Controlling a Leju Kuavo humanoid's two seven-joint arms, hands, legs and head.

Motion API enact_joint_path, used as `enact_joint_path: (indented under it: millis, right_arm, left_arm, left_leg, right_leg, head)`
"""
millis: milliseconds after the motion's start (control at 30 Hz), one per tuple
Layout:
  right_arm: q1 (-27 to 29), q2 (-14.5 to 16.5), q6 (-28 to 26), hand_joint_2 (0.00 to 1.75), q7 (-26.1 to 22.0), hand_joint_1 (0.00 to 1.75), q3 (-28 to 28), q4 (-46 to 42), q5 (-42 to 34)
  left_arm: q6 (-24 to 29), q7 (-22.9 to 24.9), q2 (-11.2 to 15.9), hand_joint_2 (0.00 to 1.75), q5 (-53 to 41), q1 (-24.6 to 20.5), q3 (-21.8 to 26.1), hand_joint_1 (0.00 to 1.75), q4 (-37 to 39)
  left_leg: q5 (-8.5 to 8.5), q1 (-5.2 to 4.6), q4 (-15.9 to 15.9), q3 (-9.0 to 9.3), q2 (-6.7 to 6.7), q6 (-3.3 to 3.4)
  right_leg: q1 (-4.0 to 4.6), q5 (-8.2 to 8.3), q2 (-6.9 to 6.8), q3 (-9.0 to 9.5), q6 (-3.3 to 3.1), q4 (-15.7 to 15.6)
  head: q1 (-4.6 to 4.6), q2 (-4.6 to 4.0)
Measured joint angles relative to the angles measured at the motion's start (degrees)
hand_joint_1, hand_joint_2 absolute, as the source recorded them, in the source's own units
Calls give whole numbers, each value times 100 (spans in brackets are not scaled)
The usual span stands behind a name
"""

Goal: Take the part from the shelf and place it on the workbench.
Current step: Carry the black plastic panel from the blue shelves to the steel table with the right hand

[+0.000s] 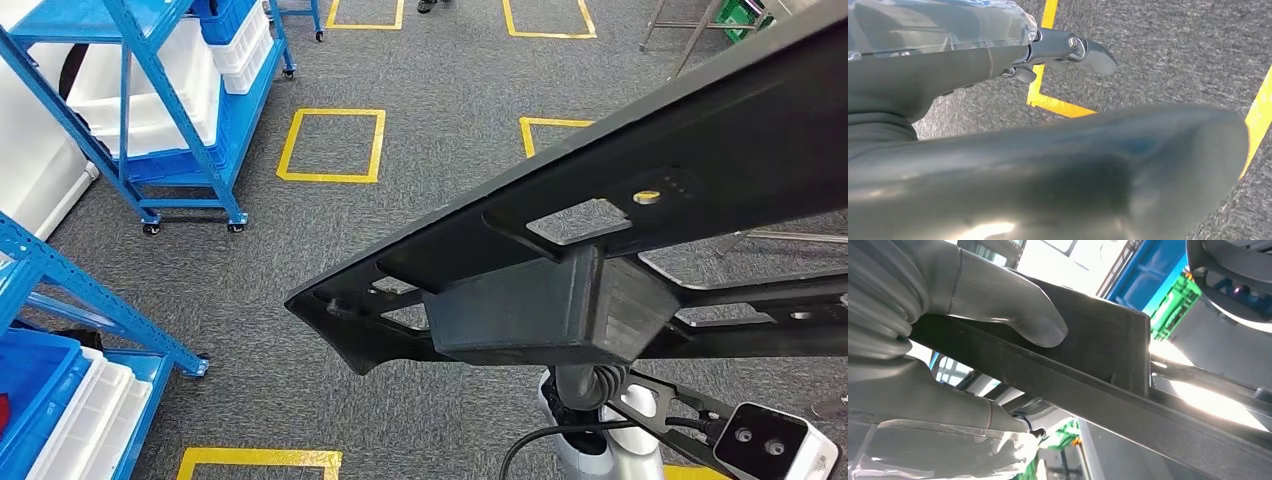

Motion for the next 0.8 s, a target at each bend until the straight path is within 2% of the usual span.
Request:
enact_joint_path:
  millis: [33, 67, 100, 167, 200, 233, 267, 300, 333, 367, 400, 433, 467, 533, 567, 633, 667, 700, 733, 767, 800]
  right_arm:
    - [-5, -1, -1, 175, 1, 175, 1, 9, -3]
    - [-16, -2, -2, 175, 1, 175, 2, 19, -10]
    - [-35, -2, -3, 175, 1, 175, 5, 29, -20]
    - [-68, -2, -5, 175, 0, 175, 14, 60, -38]
    - [-75, -1, -7, 175, 1, 175, 18, 79, -41]
    - [-74, -1, -13, 175, 1, 175, 20, 104, -40]
    - [-74, -1, -20, 175, 2, 175, 22, 128, -39]
    - [-77, -1, -34, 175, 2, 175, 26, 152, -37]
    - [-84, -1, -57, 175, 2, 175, 32, 175, -33]
    - [-94, -1, -81, 175, 2, 175, 43, 193, -30]
    - [-110, -1, -113, 175, 2, 175, 56, 211, -27]
    - [-124, -1, -148, 175, 2, 175, 72, 228, -24]
    - [-135, -1, -187, 175, 2, 175, 90, 247, -22]
    - [-143, -2, -281, 175, 2, 175, 128, 282, -26]
    - [-147, -4, -324, 175, 2, 175, 147, 297, -37]
    - [-172, -8, -385, 175, 1, 175, 191, 323, -65]
    - [-185, -10, -401, 175, 1, 175, 216, 337, -78]
    - [-194, -14, -413, 175, 1, 175, 242, 356, -87]
    - [-195, -18, -419, 175, 1, 175, 265, 375, -97]
    - [-195, -25, -422, 175, 1, 175, 286, 397, -108]
    - [-197, -32, -423, 175, 1, 175, 308, 419, -122]
  left_arm:
    - [0, -3, -3, 0, 5, -7, 4, 0, 0]
    - [2, -6, -5, 0, 7, -13, 6, 0, 0]
    - [4, -7, -11, 0, 6, -14, 7, 0, 0]
    - [15, -5, -20, 0, 4, 10, 10, 0, 0]
    - [21, -2, -24, 0, 3, 29, 11, 0, 0]
    - [28, 2, -24, 0, 4, 46, 13, 0, 0]
    - [33, 5, -24, 0, 3, 56, 14, 0, 0]
    - [36, 7, -24, 0, 2, 58, 15, 0, 0]
    - [39, 8, -24, 0, 2, 54, 15, 0, 0]
    - [40, 9, -24, 0, -2, 51, 16, 0, 0]
    - [41, 12, -24, 0, -7, 49, 16, 0, 0]
    - [42, 19, -24, 0, -17, 48, 16, 0, 0]
    - [43, 29, -24, 0, -32, 46, 15, 0, 0]
    - [46, 60, -26, 0, -60, 26, 15, 0, 0]
    - [47, 77, -28, 0, -69, 12, 15, 0, 0]
    - [47, 105, -28, 0, -84, -1, 15, 0, 0]
    - [46, 116, -25, 0, -89, 5, 15, 0, 0]
    - [46, 123, -21, 0, -91, 16, 16, 0, 0]
    - [44, 128, -17, 0, -86, 23, 16, 0, 0]
    - [37, 129, -15, 0, -77, 23, 17, 0, 0]
    - [28, 127, -13, 0, -67, 18, 17, 0, 0]
  left_leg:
    - [-17, 10, 2, 12, 22, -35]
    - [-70, 21, 54, 3, -43, -66]
    - [-179, 33, 206, -52, -163, -92]
    - [-537, 47, 861, -350, -473, -124]
    - [-704, 49, 1267, -552, -553, -134]
    - [-787, 49, 1572, -717, -590, -138]
    - [-756, 49, 1687, -796, -605, -137]
    - [-606, 50, 1560, -763, -618, -132]
    - [-376, 53, 1224, -625, -656, -122]
    - [-159, 62, 804, -445, -760, -109]
    - [-12, 73, 420, -277, -876, -95]
    - [59, 77, 171, -166, -971, -80]
    - [61, 74, 58, -116, -1026, -59]
    - [60, 64, 28, -100, -949, -1]
    - [74, 68, 7, -92, -889, 38]
    - [98, 77, -38, -75, -757, 107]
    - [96, 63, -43, -71, -686, 127]
    - [90, 52, -42, -71, -611, 140]
    - [83, 42, -40, -71, -535, 144]
    - [73, 36, -39, -68, -461, 144]
    - [61, 34, -38, -59, -391, 138]
  right_leg:
    - [-12, 15, 66, 7, -31, -23]
    - [-29, 32, 129, 20, -66, -53]
    - [-49, 52, 191, 35, -100, -83]
    - [-66, 68, 318, 48, -146, -109]
    - [-59, 70, 390, 44, -156, -107]
    - [-53, 69, 471, 44, -160, -103]
    - [-48, 68, 554, 46, -160, -97]
    - [-47, 66, 636, 53, -156, -88]
    - [-49, 60, 714, 65, -147, -77]
    - [-53, 51, 782, 73, -133, -65]
    - [-50, 40, 850, 69, -111, -42]
    - [-52, 38, 912, 53, -83, -26]
    - [-58, 41, 970, 30, -50, -16]
    - [-71, 56, 1059, -8, 21, -14]
    - [-67, 30, 987, -30, 48, 20]
    - [-53, -193, 674, -212, 89, 387]
    - [-59, -373, 502, -387, 104, 736]
    - [-73, -548, 417, -595, 120, 1140]
    - [-89, -656, 381, -770, 132, 1473]
    - [-100, -663, 363, -860, 139, 1632]
    - [-107, -561, 341, -832, 140, 1562]
  head:
    - [0, 0]
    - [1, 0]
    - [0, 0]
    - [0, 0]
    - [-1, 0]
    - [-1, 0]
    - [-2, 0]
    - [-2, 0]
    - [-2, 0]
    - [-1, 0]
    - [-1, 0]
    - [-1, 0]
    - [-1, 0]
    - [-1, 0]
    - [-1, 0]
    - [0, 0]
    - [1, 0]
    - [1, 0]
    - [1, 0]
    - [1, 0]
    - [0, 0]
